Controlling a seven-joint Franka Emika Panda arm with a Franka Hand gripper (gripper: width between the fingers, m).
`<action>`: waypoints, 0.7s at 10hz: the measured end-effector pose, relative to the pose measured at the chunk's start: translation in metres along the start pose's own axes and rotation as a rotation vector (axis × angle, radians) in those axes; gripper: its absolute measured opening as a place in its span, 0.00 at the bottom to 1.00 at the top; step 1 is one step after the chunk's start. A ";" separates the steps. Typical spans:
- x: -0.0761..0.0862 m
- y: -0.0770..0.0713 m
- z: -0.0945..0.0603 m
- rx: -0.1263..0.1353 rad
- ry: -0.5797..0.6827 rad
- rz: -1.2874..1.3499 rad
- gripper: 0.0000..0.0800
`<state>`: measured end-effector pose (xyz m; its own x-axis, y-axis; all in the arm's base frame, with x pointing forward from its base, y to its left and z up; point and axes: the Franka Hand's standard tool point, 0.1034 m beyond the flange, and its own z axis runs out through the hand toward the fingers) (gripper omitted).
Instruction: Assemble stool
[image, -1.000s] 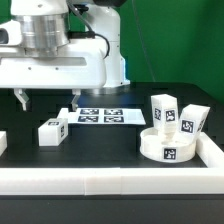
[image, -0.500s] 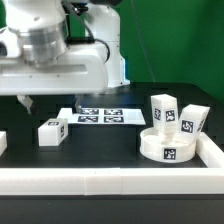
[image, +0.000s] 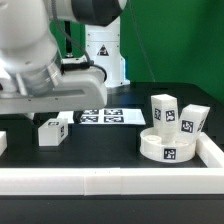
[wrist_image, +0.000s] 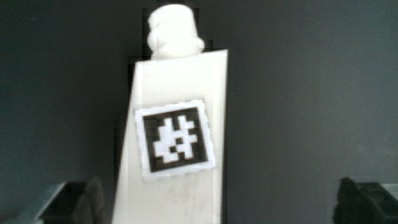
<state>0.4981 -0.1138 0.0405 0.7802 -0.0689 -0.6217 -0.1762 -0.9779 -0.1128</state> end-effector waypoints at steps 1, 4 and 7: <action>0.000 -0.001 0.002 0.006 -0.043 -0.001 0.81; 0.004 0.014 0.000 -0.019 -0.069 0.009 0.81; 0.003 0.017 0.001 -0.015 -0.074 0.013 0.81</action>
Offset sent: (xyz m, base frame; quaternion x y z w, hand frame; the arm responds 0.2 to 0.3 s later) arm 0.0057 -0.0334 0.0019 -0.0522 -0.0119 0.0124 0.9985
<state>0.4968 -0.1300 0.0358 0.7314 -0.0675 -0.6786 -0.1764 -0.9799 -0.0926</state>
